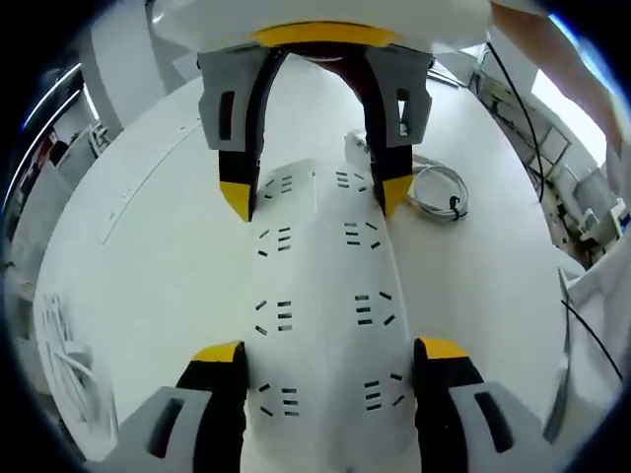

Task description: Straighten the power strip on the desk, plug the charger into it

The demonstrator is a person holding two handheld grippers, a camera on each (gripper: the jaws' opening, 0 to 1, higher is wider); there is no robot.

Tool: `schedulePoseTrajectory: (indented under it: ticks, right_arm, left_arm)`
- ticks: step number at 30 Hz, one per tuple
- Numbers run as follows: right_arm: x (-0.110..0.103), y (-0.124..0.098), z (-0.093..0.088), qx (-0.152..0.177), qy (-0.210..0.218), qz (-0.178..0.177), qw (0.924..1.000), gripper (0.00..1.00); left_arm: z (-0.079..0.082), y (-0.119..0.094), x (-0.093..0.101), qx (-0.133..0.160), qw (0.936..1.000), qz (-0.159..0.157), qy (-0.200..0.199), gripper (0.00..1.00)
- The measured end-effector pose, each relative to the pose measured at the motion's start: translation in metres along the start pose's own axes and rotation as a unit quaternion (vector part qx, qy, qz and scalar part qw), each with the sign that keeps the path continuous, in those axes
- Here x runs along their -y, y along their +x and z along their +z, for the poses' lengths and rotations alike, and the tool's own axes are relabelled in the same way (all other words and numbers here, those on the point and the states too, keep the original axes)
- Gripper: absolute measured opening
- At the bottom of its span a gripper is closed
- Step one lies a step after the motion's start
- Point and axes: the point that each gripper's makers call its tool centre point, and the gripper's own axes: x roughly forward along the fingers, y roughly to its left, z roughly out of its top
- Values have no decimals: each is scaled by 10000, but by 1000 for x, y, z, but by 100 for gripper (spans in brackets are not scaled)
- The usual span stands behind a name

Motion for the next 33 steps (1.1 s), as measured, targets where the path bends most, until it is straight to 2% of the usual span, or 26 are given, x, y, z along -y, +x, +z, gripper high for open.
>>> schedulePoseTrajectory:
  ticks: [7,21,33]
  right_arm:
    - [-2,0,1,223,100,-51,9997,63]
    - [-9,-1,2,207,423,-120,9988,63]
    - [-19,-1,4,229,804,-195,9963,63]
  left_arm:
    - [0,1,-1,-10,10000,-3,-4,69]
    - [0,1,0,-35,9998,-77,169,69]
    - [-1,1,4,94,9990,-193,386,69]
